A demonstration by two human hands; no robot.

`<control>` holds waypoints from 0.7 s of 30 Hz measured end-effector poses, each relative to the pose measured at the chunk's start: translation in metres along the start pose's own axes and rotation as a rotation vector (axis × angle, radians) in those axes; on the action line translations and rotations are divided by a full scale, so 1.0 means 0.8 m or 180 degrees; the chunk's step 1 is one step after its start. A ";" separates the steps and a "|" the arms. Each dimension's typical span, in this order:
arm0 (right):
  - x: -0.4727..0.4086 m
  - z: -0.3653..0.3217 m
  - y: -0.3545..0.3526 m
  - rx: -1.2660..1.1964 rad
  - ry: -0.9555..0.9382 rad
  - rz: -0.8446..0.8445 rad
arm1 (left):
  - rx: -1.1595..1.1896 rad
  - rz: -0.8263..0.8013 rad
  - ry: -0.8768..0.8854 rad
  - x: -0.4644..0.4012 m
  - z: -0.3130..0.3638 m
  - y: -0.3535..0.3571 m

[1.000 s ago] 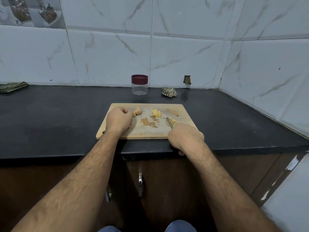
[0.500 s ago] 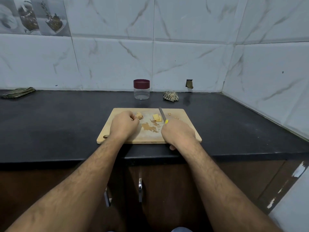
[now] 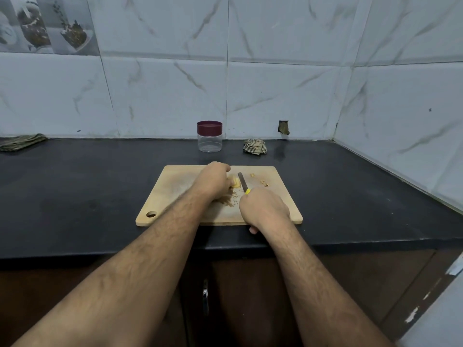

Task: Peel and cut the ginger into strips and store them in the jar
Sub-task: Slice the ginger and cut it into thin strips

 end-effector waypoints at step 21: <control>0.003 0.000 0.009 0.0180 -0.0179 0.0220 | 0.1618 -0.0170 -0.0817 0.023 -0.032 -0.018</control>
Point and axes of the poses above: each hand's wrist, its own x-axis away from the middle knuckle, its own y-axis out of the palm, z = x × y, the point moved 1 cm from there along -x, towards the middle knuckle, and after that the axes turned 7 degrees about z, right-handed, at the moved point
